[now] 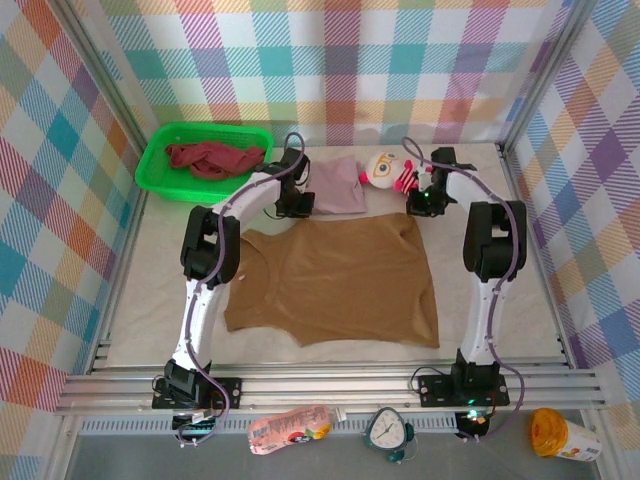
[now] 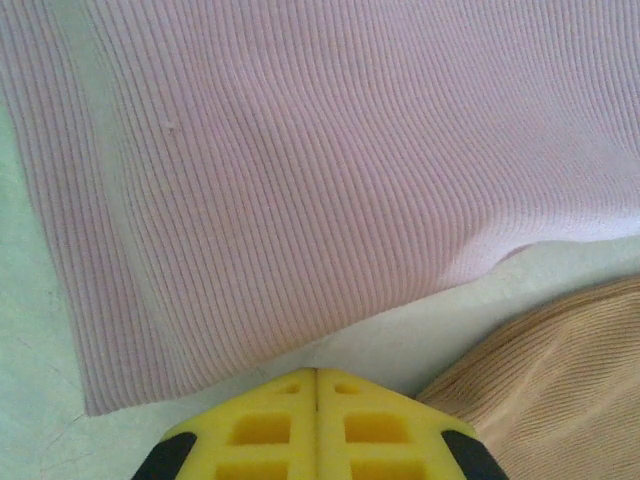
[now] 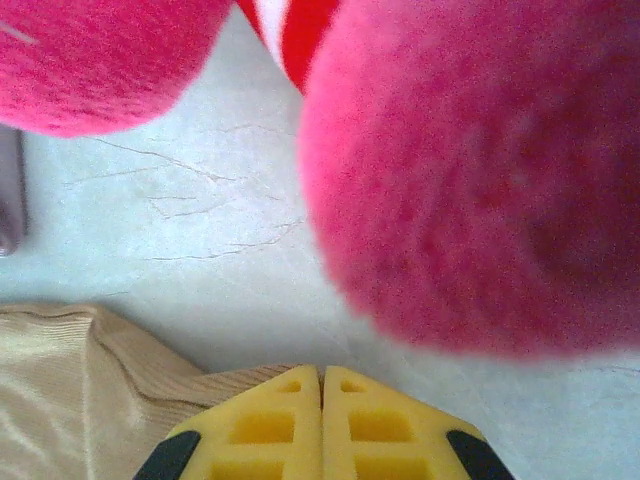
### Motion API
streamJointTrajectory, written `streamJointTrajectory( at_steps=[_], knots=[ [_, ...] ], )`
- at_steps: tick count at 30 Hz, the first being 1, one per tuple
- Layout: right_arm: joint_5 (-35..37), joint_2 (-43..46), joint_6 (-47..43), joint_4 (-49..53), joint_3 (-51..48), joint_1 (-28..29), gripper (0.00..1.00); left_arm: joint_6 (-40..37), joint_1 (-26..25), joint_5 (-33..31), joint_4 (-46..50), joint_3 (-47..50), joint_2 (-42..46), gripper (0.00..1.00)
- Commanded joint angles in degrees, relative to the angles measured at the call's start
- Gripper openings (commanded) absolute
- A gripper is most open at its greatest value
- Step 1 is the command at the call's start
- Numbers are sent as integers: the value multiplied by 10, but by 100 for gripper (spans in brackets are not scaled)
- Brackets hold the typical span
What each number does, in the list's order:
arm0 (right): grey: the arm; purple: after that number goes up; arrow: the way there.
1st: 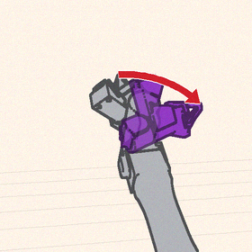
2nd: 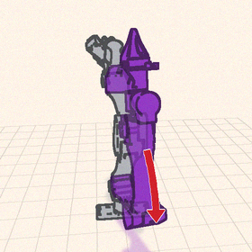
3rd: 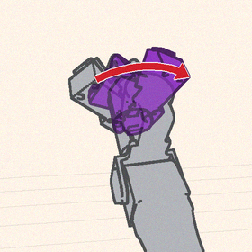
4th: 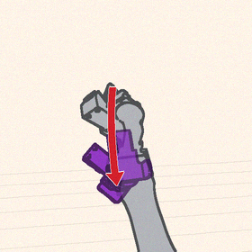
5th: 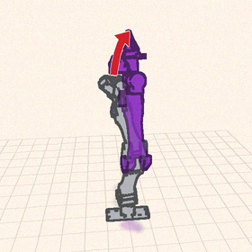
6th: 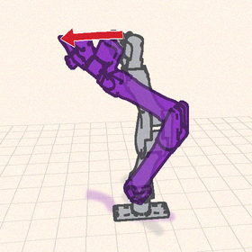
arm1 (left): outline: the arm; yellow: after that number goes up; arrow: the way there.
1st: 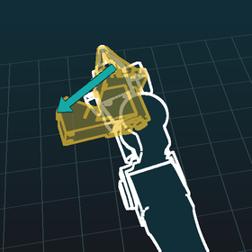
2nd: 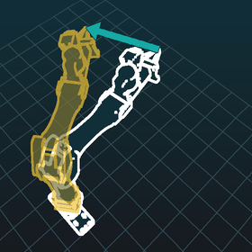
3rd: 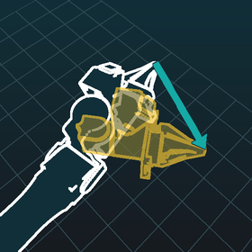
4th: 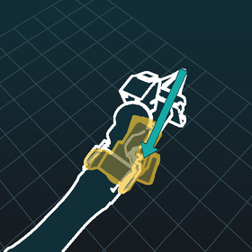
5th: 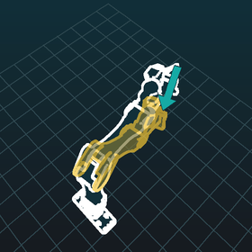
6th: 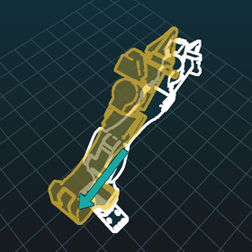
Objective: Fold and stack the tank tops
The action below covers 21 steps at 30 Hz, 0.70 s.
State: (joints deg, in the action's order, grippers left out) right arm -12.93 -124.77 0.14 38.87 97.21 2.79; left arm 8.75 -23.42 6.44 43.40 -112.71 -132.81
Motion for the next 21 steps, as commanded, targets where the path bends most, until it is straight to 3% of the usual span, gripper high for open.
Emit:
streamJointTrajectory(
  at_steps=[1, 21],
  knots=[
    [-21, 41, -15, -11, -5, -4, 2, -27, 3, 0, 13, -14, 42, 0],
    [-198, 199, 26, -76, -173, -52, 4, -66, -32, -16, -61, 171, 195, 0]
  ],
)
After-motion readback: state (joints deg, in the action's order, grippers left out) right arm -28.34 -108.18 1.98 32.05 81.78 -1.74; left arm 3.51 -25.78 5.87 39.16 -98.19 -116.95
